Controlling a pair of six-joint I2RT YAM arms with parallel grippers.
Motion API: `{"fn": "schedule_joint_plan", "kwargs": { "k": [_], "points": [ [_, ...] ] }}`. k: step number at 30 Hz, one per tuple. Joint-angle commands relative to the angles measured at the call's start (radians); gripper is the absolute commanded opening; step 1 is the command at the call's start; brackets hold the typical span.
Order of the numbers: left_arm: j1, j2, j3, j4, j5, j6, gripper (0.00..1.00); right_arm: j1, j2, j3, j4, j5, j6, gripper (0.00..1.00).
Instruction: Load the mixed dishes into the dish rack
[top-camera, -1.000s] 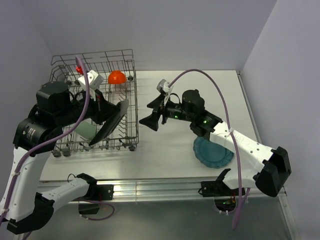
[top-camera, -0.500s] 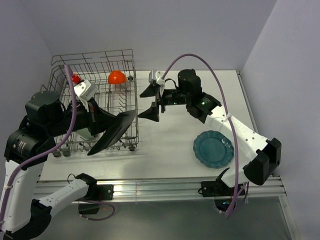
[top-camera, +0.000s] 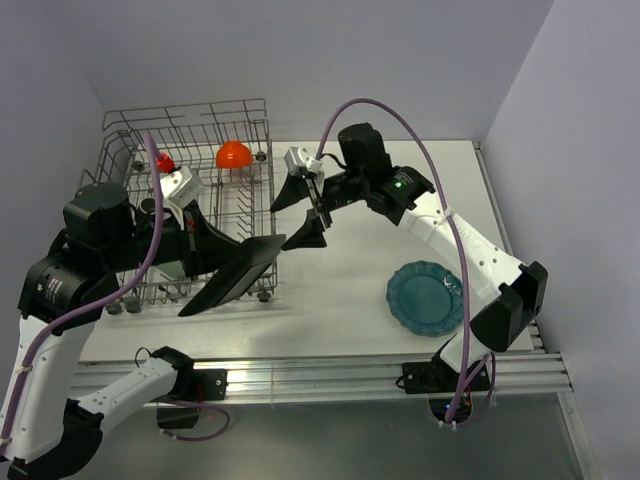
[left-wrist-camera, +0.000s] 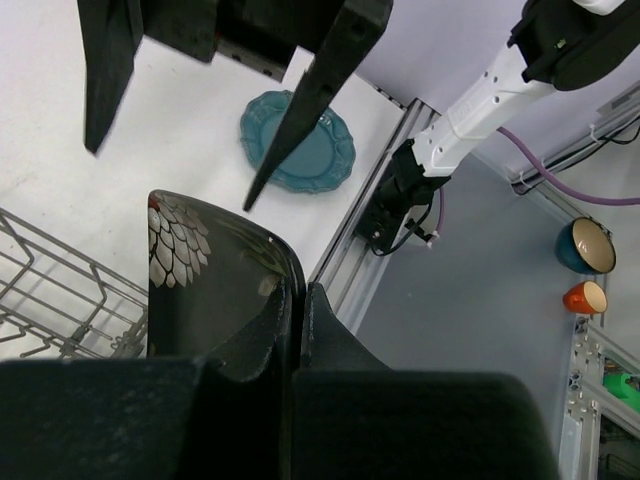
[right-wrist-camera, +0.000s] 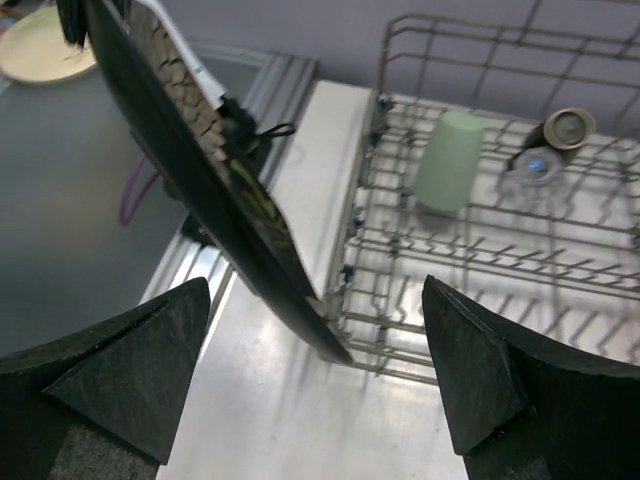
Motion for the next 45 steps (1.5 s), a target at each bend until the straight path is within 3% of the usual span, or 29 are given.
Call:
{"fn": "schedule_joint_plan", "kwargs": {
  "k": [1, 13, 19, 21, 24, 25, 37, 40, 41, 42, 45],
  "points": [
    [0.001, -0.009, 0.036, 0.154, 0.068, 0.005, 0.0, 0.044, 0.005, 0.041, -0.116, -0.078, -0.072, 0.93],
    [0.001, -0.004, 0.039, 0.171, 0.086, -0.007, 0.0, 0.188, 0.048, 0.018, -0.056, -0.073, -0.015, 0.8],
    [0.001, -0.007, 0.046, 0.174, 0.088, -0.012, 0.0, 0.208, 0.062, 0.015, -0.052, -0.05, -0.015, 0.63],
    [0.001, -0.009, 0.043, 0.18, 0.097, -0.012, 0.0, 0.21, 0.057, 0.008, -0.036, -0.043, -0.011, 0.54],
    [0.001, -0.009, 0.039, 0.179, 0.095, -0.012, 0.0, 0.21, 0.042, -0.02, 0.014, -0.038, 0.012, 0.1],
    [0.001, -0.009, 0.039, 0.177, 0.097, -0.009, 0.0, 0.21, 0.042, -0.017, 0.008, -0.03, 0.006, 0.0],
    [0.002, -0.01, 0.041, 0.111, -0.011, 0.042, 0.02, 0.233, -0.008, -0.034, 0.073, 0.149, -0.001, 0.0],
    [0.002, -0.026, 0.047, 0.091, -0.098, 0.049, 0.35, 0.231, -0.004, -0.009, 0.047, 0.169, -0.015, 0.0],
    [0.002, -0.032, 0.052, 0.091, -0.121, 0.049, 0.83, 0.233, 0.002, 0.0, 0.039, 0.174, -0.018, 0.0],
    [0.002, -0.042, 0.058, 0.088, -0.139, 0.052, 0.99, 0.231, 0.007, 0.02, 0.028, 0.175, -0.021, 0.0],
    [0.001, -0.072, 0.081, 0.091, -0.225, 0.049, 0.99, 0.231, 0.03, 0.055, -0.022, 0.201, -0.05, 0.0]
  ]
}}
